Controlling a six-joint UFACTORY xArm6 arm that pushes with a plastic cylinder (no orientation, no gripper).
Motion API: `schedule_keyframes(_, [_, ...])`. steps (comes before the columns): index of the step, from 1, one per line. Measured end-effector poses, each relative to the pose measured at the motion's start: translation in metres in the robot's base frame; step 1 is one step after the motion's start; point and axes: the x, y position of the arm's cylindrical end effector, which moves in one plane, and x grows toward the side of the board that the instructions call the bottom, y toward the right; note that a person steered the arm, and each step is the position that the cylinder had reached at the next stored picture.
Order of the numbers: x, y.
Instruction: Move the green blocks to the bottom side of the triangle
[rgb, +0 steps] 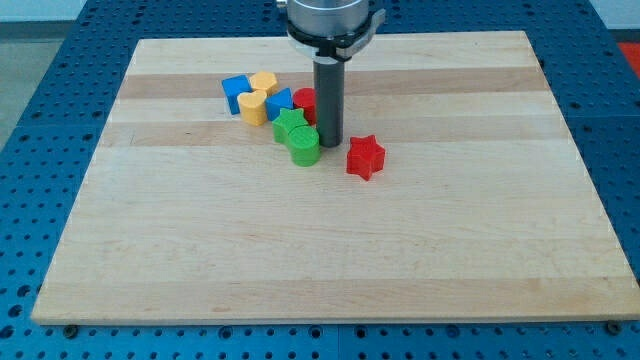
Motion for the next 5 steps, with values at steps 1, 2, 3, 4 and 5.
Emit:
schedule_keyframes(1, [0.000,-0.013])
schedule_keyframes(2, [0.000,-0.020])
schedule_keyframes(3, [0.002,-0.004])
schedule_keyframes(4, [0.004,-0.001])
schedule_keyframes(5, [0.011,-0.001])
